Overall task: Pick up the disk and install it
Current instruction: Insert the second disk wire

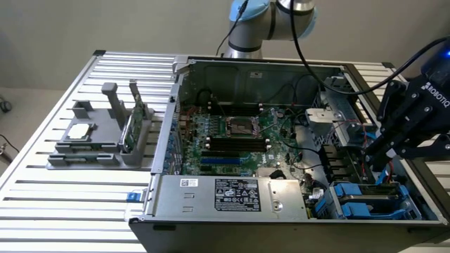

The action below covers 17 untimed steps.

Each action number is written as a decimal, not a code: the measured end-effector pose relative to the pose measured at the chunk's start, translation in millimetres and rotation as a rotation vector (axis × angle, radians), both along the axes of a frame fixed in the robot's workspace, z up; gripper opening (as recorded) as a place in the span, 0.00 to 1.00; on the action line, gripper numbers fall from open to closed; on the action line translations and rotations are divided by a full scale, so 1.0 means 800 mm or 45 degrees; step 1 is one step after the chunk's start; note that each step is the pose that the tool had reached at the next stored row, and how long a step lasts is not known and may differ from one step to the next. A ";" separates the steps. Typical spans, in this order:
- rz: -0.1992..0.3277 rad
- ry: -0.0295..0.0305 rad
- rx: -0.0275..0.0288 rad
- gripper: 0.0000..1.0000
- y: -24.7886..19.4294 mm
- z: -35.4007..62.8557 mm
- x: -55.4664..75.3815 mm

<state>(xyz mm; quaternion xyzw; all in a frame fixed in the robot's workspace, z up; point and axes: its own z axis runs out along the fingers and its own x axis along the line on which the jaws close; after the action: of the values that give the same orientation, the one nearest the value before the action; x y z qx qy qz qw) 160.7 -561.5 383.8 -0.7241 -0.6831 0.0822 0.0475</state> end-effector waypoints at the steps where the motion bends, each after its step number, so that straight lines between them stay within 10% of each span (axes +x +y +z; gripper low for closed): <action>1: 0.000 0.0000 0.0001 0.24 0.0001 -0.001 0.001; 17: 0.000 -0.0001 0.0002 0.24 0.0004 -0.022 0.013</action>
<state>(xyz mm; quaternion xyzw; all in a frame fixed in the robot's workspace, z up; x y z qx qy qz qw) 171.1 -561.2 366.5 -0.7242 -0.6830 0.0821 0.0476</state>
